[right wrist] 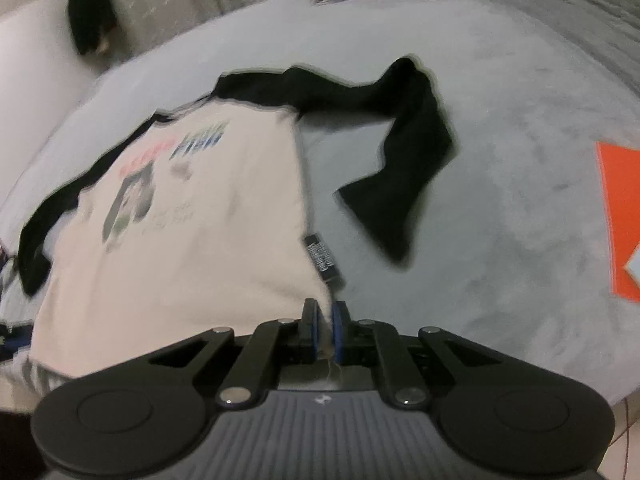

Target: Fold clothes

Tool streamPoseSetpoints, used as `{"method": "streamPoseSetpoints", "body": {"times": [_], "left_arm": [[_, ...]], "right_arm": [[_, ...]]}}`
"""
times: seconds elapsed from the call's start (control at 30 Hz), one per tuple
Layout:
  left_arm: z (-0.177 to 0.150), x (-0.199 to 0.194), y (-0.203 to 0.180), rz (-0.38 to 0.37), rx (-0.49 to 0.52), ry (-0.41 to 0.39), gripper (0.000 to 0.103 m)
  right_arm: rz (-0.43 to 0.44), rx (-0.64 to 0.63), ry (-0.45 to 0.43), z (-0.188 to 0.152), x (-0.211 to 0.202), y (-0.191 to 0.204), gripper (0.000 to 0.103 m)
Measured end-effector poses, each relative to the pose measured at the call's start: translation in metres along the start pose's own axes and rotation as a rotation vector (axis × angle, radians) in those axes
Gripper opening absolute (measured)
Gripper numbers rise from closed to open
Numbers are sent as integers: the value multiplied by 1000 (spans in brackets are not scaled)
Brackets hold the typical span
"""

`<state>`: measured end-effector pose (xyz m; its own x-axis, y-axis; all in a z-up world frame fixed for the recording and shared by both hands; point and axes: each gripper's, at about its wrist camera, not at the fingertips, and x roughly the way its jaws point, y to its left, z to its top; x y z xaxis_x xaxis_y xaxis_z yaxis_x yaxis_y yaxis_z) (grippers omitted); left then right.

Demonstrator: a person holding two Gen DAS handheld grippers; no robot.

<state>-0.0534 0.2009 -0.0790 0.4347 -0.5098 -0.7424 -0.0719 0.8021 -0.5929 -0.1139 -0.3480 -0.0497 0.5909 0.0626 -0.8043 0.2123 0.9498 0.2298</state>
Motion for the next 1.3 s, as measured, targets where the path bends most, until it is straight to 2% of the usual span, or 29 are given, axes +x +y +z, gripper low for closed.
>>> {"method": "streamPoseSetpoints", "body": {"times": [0.2,0.37,0.47,0.5,0.6,0.77,0.87,1.07,1.2,1.3], "left_arm": [[-8,12,2,-54,-45,25,26],[-22,23,11,-134,-124,29,26],[-32,30,12,-140,-141,8,17],[-33,30,11,-129,-147,2,12],[-35,17,5,-86,-136,-42,11],[-37,-23,-23,41,26,-151,8],[-38,-38,-33,85,93,-176,8],[-45,-13,-23,181,140,-62,8],[-47,-9,-22,199,193,-61,9],[-39,-11,-31,204,244,-76,17]], "right_arm": [[-66,-10,20,6,14,-8,9],[-66,13,35,4,29,-11,9],[-70,5,34,4,28,-10,9],[-72,1,34,4,28,-10,9],[-66,-16,27,5,19,-6,9],[-38,-76,-5,4,-8,9,9],[-37,-107,-5,0,-17,16,9],[-64,-133,56,-15,4,19,9],[-79,-155,77,-22,16,17,9],[-75,-146,79,-18,14,15,10]]}}
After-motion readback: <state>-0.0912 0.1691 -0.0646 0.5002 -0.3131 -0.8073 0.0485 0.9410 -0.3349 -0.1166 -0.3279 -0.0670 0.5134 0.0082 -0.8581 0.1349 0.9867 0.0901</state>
